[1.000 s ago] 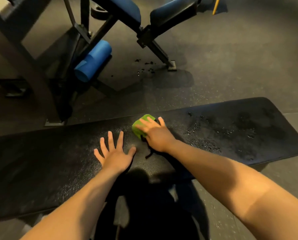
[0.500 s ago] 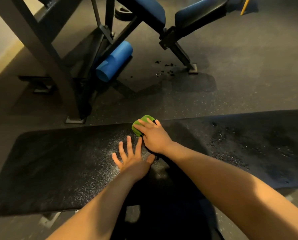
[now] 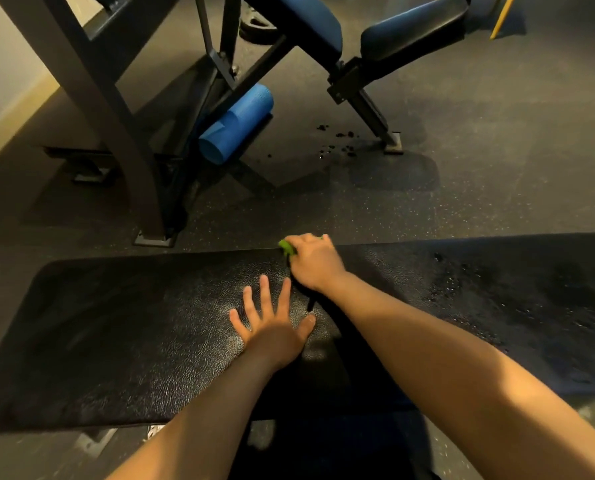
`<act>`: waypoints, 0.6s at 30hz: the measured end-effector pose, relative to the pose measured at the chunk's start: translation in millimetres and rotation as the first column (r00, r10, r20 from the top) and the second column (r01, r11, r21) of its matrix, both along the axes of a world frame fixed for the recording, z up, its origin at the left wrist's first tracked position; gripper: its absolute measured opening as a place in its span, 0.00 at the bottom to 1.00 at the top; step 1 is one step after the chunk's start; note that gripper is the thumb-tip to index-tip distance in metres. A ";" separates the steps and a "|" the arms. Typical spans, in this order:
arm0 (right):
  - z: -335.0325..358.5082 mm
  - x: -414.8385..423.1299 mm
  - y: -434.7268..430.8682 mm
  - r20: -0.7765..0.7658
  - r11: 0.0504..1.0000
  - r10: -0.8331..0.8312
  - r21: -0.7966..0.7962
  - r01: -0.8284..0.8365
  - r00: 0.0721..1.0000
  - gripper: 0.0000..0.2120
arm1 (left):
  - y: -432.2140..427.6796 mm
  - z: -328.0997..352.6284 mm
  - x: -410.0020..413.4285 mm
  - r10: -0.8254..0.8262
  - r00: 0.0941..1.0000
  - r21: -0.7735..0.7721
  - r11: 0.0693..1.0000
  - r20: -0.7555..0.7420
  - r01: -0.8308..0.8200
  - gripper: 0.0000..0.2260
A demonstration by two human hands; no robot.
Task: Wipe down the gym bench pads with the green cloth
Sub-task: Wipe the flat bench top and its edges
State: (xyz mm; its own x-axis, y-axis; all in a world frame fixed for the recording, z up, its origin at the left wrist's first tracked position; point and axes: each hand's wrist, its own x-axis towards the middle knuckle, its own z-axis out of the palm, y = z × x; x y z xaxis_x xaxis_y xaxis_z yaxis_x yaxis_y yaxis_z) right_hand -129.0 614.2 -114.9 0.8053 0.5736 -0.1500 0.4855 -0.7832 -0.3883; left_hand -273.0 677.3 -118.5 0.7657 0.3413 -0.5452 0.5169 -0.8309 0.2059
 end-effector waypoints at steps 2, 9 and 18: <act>3.6 -0.9 17.6 -0.078 0.997 0.075 0.003 -0.075 0.994 0.23 | 0.0 -1.8 0.8 0.011 1.000 0.024 1.000 -0.004 -0.011 0.36; 8.7 10.3 -32.5 -0.034 0.992 -0.101 -0.077 0.098 0.994 0.17 | 2.2 0.2 -1.1 -0.004 1.000 -0.041 0.999 0.030 0.005 0.36; -9.5 3.0 -65.5 0.212 0.927 -0.314 -0.142 0.347 0.925 0.17 | 4.0 -2.2 -4.8 -0.009 0.997 -0.062 0.998 0.077 0.014 0.36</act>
